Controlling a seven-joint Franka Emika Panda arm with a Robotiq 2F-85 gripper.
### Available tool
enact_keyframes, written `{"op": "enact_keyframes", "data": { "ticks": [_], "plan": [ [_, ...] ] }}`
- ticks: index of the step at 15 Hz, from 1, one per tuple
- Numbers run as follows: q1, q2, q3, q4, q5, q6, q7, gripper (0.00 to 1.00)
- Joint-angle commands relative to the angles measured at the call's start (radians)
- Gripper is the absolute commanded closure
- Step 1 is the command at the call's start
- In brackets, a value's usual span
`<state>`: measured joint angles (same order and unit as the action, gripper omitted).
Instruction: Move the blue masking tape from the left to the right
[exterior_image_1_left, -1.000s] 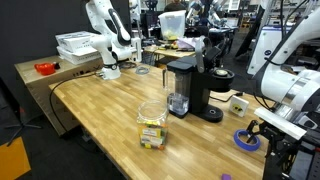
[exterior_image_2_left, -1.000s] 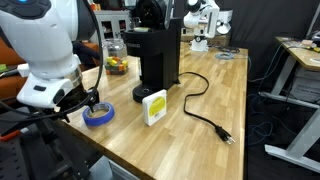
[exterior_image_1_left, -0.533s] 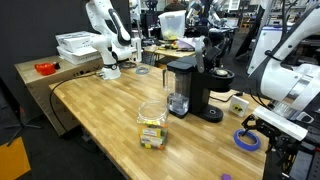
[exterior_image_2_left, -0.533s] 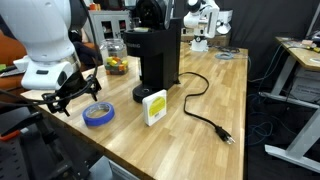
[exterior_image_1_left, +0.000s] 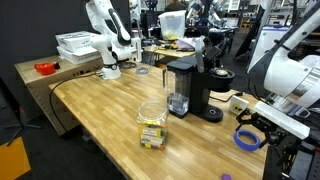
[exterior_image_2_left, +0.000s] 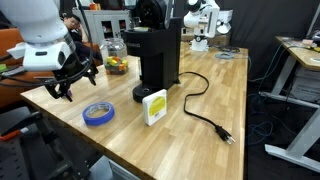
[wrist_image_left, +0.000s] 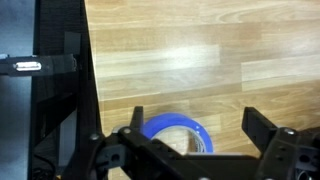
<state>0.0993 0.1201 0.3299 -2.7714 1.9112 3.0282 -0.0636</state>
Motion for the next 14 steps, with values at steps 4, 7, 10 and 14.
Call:
{"op": "enact_keyframes", "data": {
  "ticks": [4,7,10,14],
  "plan": [
    [0.06,-0.077,0.141,-0.011,-0.032,0.031,-0.063,0.0],
    [0.117,-0.077,0.222,-0.011,-0.082,0.04,-0.054,0.0],
    [0.138,-0.063,0.238,-0.001,-0.08,0.036,-0.045,0.0],
    [0.145,-0.062,0.238,-0.001,-0.081,0.041,-0.038,0.0]
  ]
}}
